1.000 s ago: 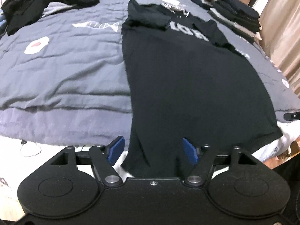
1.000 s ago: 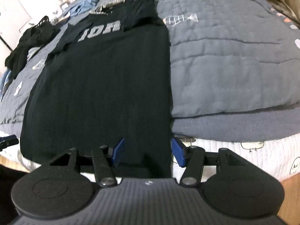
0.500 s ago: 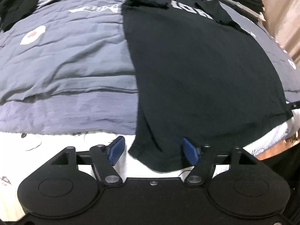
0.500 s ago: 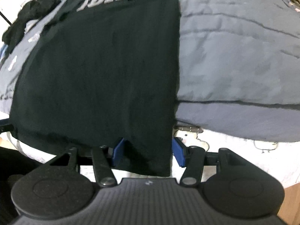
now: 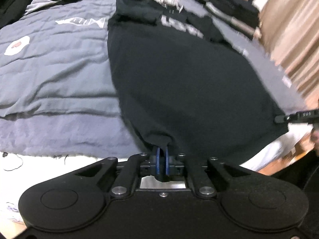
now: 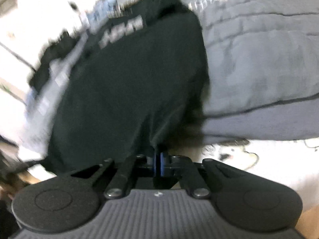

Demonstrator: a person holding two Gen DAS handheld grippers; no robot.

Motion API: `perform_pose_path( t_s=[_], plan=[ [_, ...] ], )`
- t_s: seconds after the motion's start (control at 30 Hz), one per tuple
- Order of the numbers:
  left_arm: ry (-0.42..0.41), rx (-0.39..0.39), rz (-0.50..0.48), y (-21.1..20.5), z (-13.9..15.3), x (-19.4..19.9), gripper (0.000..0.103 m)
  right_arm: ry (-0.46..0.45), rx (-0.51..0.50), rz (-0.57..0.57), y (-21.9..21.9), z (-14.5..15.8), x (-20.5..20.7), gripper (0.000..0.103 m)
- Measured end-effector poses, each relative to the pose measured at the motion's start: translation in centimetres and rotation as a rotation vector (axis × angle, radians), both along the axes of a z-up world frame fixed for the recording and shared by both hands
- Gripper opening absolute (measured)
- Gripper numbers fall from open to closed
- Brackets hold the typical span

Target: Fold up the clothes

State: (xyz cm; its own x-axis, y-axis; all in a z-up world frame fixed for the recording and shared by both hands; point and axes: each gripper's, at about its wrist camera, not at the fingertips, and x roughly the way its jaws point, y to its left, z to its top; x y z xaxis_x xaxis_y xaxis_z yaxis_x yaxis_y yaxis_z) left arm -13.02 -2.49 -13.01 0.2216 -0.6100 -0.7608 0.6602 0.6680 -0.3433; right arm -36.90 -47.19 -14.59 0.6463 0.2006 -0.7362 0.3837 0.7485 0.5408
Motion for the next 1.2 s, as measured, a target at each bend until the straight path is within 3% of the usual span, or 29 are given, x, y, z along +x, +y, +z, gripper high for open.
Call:
perform_pose_path(
  t_s=[0.2,0.33,0.5,0.67,0.9,0.97,1.0,1.03,1.07,1.2],
  plan=[
    [-0.014,-0.109,0.069,-0.8,2.3,2.1,0.005,-0.206,0.134,-0.164,-2.1,2.6,-1.2,0.004],
    [-0.046,-0.119,0.084,-2.6,3.8,4.2,0.005,-0.254,0.148,-0.235,-3.7,3.0,1.2,0.004],
    [-0.068,-0.090,0.100,-6.2,3.9,8.0,0.005,-0.242,0.129,-0.272,-5.2,2.3,5.2,0.004],
    [-0.050,-0.078,0.118,-8.8,2.0,11.3,0.005,-0.203,0.086,-0.276,-6.5,0.8,8.9,0.004],
    [-0.053,-0.096,0.127,-9.5,0.9,13.2,0.007,-0.179,0.034,-0.247,-7.2,0.1,10.3,0.009],
    [-0.063,-0.098,0.119,-9.3,1.6,13.2,0.016,-0.189,0.018,-0.256,-7.4,0.8,9.9,0.014],
    [-0.080,-0.100,0.112,-9.2,2.0,13.0,0.022,-0.202,0.001,-0.262,-7.5,1.2,9.6,0.022],
    [-0.106,-0.106,0.106,-8.9,2.5,12.7,0.037,-0.214,-0.015,-0.267,-7.5,1.7,9.2,0.035],
    [-0.131,-0.112,0.102,-8.6,3.0,12.5,0.054,-0.223,-0.046,-0.257,-7.4,2.1,9.1,0.041],
    [-0.193,-0.110,0.054,-7.7,4.6,11.2,0.058,-0.247,-0.164,-0.198,-6.6,3.7,8.4,0.045]
  ],
)
